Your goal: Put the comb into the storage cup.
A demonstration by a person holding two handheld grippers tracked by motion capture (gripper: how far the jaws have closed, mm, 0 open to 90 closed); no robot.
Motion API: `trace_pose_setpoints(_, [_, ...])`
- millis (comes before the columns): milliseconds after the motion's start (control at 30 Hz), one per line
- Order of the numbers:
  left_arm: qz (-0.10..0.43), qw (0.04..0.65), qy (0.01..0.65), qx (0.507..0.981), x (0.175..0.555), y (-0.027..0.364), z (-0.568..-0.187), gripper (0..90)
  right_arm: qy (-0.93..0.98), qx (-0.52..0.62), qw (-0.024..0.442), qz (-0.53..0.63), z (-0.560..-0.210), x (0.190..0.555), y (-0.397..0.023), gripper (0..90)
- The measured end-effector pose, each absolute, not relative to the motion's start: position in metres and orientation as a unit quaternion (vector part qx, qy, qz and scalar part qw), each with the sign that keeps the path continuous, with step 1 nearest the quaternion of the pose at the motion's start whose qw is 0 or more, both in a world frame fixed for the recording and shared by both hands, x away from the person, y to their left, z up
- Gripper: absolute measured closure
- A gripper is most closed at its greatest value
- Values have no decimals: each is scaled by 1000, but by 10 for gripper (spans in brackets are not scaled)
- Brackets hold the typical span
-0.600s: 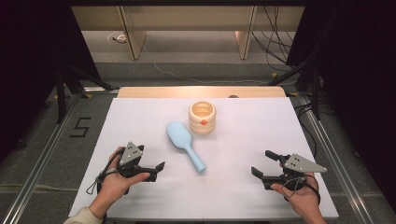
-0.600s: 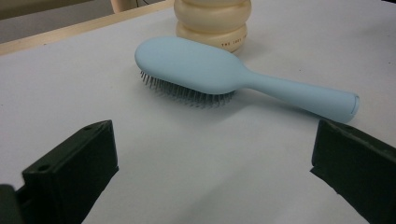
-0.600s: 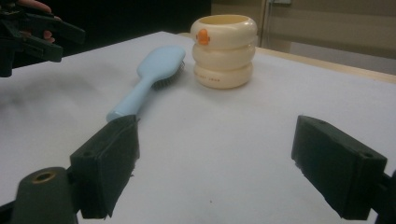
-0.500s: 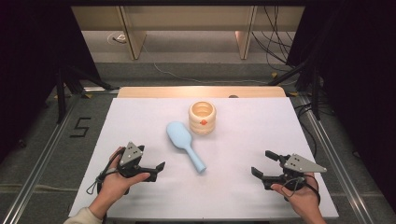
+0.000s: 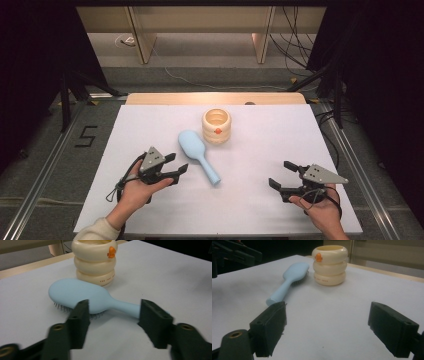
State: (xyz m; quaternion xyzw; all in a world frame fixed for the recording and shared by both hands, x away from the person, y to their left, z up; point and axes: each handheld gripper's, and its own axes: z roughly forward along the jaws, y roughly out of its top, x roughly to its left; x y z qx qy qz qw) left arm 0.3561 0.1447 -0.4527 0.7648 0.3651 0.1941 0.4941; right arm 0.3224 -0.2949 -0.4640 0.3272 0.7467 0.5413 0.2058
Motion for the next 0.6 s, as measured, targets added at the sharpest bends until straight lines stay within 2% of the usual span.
trace_pose_setpoints(33, [191, 493, 366, 766, 358, 140, -453, 633, 748, 326, 207, 540, -464, 322, -295, 162])
trace_pose_setpoints(67, [186, 491, 369, 767, 360, 136, -453, 633, 748, 326, 207, 540, -464, 322, -295, 162])
trace_pose_setpoints(100, [175, 485, 374, 770, 364, 129, -453, 702, 749, 326, 206, 540, -464, 322, -295, 162])
trace_pose_setpoints(133, [169, 483, 378, 771, 368, 124, -453, 833, 749, 325, 207, 538, -464, 322, -295, 163])
trace_pose_setpoints(167, [163, 480, 383, 772, 371, 119, -453, 833, 749, 325, 207, 538, -464, 322, -295, 163])
trace_pose_setpoints(200, [152, 470, 389, 778, 377, 108, -455, 895, 749, 325, 206, 540, -464, 322, -296, 163])
trace_pose_setpoints(600, [120, 422, 392, 808, 407, 49, -464, 898, 750, 325, 202, 540, -464, 322, -297, 164])
